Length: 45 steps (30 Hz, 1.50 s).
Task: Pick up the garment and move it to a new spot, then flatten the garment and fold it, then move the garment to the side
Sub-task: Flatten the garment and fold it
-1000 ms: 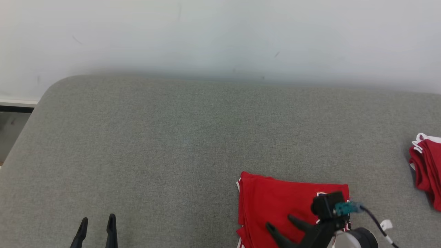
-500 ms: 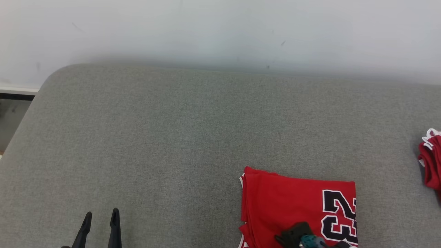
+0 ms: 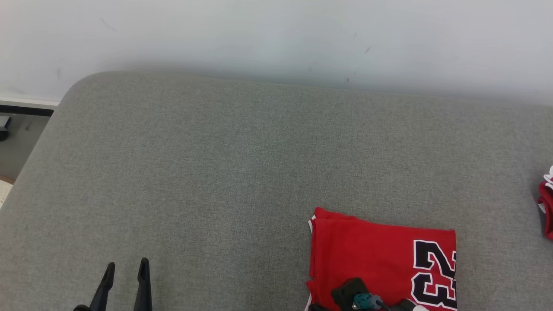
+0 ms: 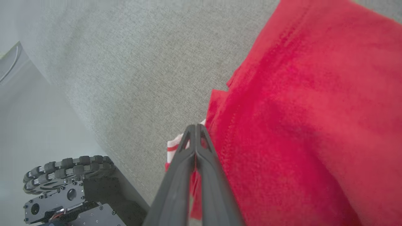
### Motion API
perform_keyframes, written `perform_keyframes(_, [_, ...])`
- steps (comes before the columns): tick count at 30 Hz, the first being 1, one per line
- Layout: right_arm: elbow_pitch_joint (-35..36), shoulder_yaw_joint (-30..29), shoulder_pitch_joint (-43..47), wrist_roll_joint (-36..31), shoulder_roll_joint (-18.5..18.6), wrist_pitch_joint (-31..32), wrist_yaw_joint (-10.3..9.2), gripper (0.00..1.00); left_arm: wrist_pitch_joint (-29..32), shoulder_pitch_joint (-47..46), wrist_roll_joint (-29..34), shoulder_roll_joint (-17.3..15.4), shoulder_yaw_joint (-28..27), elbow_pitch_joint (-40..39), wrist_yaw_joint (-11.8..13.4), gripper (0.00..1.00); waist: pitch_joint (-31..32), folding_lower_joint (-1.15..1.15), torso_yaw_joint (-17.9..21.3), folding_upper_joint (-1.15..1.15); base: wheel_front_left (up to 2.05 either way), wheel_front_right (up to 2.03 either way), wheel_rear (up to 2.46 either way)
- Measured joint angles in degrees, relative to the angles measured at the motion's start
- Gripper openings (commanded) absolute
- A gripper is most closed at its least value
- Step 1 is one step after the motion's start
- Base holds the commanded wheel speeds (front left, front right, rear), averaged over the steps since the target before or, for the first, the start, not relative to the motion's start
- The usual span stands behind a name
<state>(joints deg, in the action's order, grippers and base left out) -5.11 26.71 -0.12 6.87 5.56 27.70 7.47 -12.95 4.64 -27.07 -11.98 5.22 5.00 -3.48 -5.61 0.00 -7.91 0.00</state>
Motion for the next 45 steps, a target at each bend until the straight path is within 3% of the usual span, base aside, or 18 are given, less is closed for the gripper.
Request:
perform_keyframes(10, [-5.17, 3.03, -3.44, 5.48, -0.90, -2.76, 0.00, 0.00, 0.00, -0.01, -0.21, -0.25, 0.32, -0.01, 0.44, 1.00, 0.39, 0.00, 0.26, 0.00, 0.00, 0.00, 0.00])
perform_keyframes(11, [-5.53, 3.08, -3.77, 4.28, -0.75, -2.55, 0.00, 0.30, 0.00, -0.01, -0.21, -0.27, 0.37, -0.02, 0.44, 1.00, 0.44, 0.00, 0.22, 0.00, 0.00, 0.00, 0.00])
perform_keyframes(12, [-5.57, 3.14, -4.05, 3.34, -0.42, -2.52, 0.00, 0.80, 0.00, -0.01, -0.21, -0.34, 0.38, -0.05, 0.44, 1.00, 0.48, 0.00, 0.19, 0.00, 0.00, 0.00, 0.00])
perform_keyframes(13, [-5.35, 2.85, -4.13, 2.68, -0.13, -2.60, 0.00, 1.00, 0.00, 0.00, -0.21, -0.37, 0.41, -0.08, 0.46, 1.00, 0.52, 0.00, 0.17, 0.00, 0.00, 0.00, 0.00])
perform_keyframes(18, [2.02, 1.80, -1.81, -0.46, 2.31, -1.69, 0.00, 1.00, 0.00, 0.10, -0.26, -0.57, 0.52, -0.30, 0.56, 1.00, 0.75, 0.00, -0.01, 0.00, 0.00, 0.00, 0.00])
perform_keyframes(26, [10.96, 2.03, 6.49, -3.97, 10.44, -4.81, 0.00, 1.00, -0.15, 0.93, -0.46, -0.56, 0.78, -0.41, 0.79, 1.00, 0.81, 0.00, 0.20, 0.00, 0.00, 0.00, 0.00])
perform_keyframes(34, [8.91, 1.00, 7.75, -6.03, 12.28, -10.09, 0.00, 1.00, -0.16, 0.54, -0.69, -0.59, 1.35, 0.11, 0.66, 1.00, 0.77, 0.00, 1.17, 0.00, 0.00, 0.00, 0.00])
perform_keyframes(44, [-0.02, 5.27, 3.48, -8.11, 13.29, -15.79, 0.00, 1.00, -0.18, -0.08, -0.99, -1.11, 1.83, 0.98, 0.37, 1.00, 0.65, 0.00, 0.34, 0.00, 0.00, 0.00, 0.00])
perform_keyframes(45, [-0.96, 5.13, 3.17, -8.34, 13.11, -16.41, 0.00, 0.89, -0.18, -0.08, -1.05, -1.19, 1.82, 0.99, 0.37, 1.00, 0.58, 0.00, 0.22, 0.00, 0.00, 0.00, 0.00])
